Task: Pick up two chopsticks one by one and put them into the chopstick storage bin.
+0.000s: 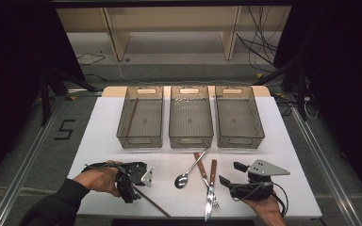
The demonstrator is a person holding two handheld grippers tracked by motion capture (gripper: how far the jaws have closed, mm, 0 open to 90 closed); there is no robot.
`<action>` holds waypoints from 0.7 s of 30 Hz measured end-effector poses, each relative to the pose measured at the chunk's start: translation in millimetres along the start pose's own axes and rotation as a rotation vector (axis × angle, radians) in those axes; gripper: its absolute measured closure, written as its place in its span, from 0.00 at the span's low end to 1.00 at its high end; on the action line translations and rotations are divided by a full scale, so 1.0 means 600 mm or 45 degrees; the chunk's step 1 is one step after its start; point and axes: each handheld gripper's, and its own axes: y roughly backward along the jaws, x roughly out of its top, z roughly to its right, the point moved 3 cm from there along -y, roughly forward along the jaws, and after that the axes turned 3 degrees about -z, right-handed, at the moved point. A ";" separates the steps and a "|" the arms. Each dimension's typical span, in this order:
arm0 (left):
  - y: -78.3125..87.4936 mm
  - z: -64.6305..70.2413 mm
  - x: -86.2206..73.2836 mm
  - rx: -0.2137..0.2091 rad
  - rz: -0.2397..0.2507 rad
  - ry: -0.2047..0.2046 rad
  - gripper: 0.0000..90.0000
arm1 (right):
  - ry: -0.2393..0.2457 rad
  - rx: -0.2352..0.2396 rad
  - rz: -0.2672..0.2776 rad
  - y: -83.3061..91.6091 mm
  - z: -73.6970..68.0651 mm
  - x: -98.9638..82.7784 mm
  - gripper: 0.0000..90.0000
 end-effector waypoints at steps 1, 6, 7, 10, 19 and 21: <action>0.000 0.001 0.001 -0.002 0.004 -0.004 0.38 | 0.001 0.000 0.000 0.000 0.000 0.000 0.27; -0.001 0.005 0.004 -0.018 -0.031 -0.078 0.45 | -0.003 0.002 -0.003 -0.001 -0.001 0.000 0.27; -0.002 0.005 0.005 -0.022 -0.033 -0.087 0.46 | -0.002 0.002 -0.003 -0.001 -0.001 0.000 0.27; -0.004 0.007 0.008 -0.023 -0.040 -0.112 0.50 | -0.001 0.001 -0.002 -0.001 -0.001 0.000 0.27; -0.006 0.007 0.010 -0.059 -0.065 -0.183 0.62 | -0.001 0.000 -0.002 0.000 0.000 0.000 0.27; -0.009 0.006 0.010 -0.060 -0.060 -0.184 0.64 | -0.001 0.001 -0.001 -0.001 0.000 0.000 0.27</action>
